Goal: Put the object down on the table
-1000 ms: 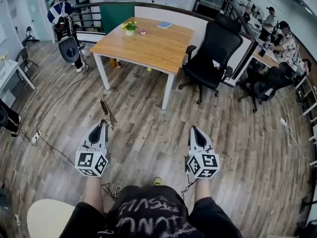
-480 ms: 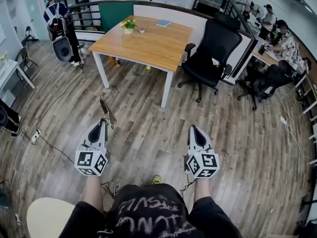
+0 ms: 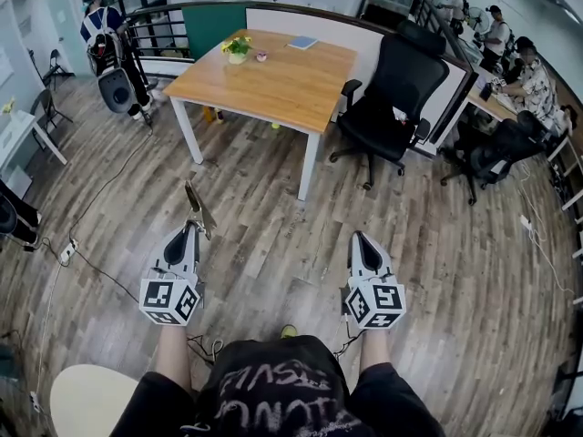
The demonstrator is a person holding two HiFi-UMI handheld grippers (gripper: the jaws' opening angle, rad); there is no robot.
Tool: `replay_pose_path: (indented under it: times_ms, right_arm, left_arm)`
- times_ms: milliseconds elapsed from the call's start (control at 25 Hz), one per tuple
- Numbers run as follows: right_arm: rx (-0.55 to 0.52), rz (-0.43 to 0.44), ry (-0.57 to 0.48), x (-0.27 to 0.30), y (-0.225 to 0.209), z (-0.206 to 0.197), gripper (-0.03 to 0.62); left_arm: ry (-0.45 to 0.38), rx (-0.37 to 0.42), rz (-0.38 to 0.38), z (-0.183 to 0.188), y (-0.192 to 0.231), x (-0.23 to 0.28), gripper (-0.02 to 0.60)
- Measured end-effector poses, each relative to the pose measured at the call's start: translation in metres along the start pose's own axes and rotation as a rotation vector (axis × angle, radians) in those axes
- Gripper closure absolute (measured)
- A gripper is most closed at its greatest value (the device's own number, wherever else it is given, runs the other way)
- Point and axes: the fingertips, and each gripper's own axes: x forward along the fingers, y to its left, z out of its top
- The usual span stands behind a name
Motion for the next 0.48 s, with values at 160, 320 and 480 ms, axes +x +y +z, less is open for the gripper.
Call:
replay_pose_path:
  times_ms: [160, 320, 480]
  right_arm:
    - [-0.001, 0.015, -0.001, 0.012, -0.013, 0.001, 0.589]
    - [0.027, 0.027, 0.007, 0.024, -0.028, -0.002, 0.589]
    - [0.006, 0.051, 0.019, 0.043, -0.04, -0.005, 0.589]
  left_arm:
    - [-0.001, -0.001, 0.013, -0.002, -0.005, 0.016, 0.567]
    - [-0.001, 0.01, 0.021, -0.004, -0.015, 0.03, 0.568]
    - [0.004, 0.0, 0.031, -0.011, -0.018, 0.046, 0.568]
